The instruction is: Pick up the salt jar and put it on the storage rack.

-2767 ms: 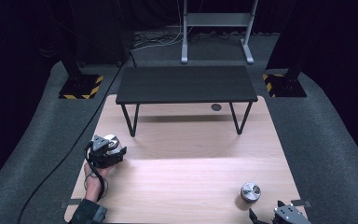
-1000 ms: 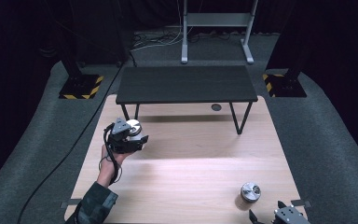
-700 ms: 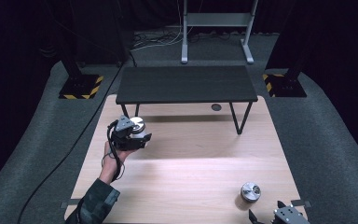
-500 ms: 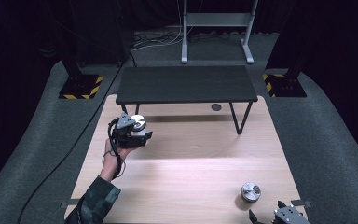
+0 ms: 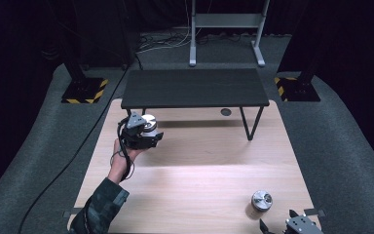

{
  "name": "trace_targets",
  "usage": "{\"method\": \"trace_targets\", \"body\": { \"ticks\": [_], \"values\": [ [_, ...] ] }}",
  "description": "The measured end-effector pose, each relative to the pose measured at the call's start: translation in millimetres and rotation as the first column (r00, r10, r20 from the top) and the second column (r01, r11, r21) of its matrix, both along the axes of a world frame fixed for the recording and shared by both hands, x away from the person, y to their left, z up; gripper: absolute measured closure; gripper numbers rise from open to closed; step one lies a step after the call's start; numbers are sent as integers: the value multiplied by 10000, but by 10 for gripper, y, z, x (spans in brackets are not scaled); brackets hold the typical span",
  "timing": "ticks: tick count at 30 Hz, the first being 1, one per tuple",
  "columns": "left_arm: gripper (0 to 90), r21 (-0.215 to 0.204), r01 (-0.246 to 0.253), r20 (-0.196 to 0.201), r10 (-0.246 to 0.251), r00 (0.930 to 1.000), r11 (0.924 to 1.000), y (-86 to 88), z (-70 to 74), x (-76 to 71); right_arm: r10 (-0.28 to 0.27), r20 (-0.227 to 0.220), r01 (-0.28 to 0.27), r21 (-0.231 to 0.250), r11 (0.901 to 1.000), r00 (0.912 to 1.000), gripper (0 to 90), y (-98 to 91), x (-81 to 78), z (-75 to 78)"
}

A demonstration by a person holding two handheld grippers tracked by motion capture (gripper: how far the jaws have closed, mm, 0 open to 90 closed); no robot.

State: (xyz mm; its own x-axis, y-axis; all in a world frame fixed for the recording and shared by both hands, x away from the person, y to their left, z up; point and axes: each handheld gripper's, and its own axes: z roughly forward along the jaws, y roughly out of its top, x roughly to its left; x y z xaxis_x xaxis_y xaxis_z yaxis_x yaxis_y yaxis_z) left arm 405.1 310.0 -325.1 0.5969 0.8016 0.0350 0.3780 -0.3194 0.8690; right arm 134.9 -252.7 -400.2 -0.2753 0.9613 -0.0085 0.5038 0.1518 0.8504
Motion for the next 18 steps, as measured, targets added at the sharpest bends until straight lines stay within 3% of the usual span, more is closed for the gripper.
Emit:
{"method": "trace_targets", "body": {
  "ticks": [18],
  "values": [
    [307, 49, 315, 96, -316, 9995, 9995, -130, 127, 120, 70, 21, -70, -36, 10000, 10000, 0, 8, -1, 2]
  ]
}}
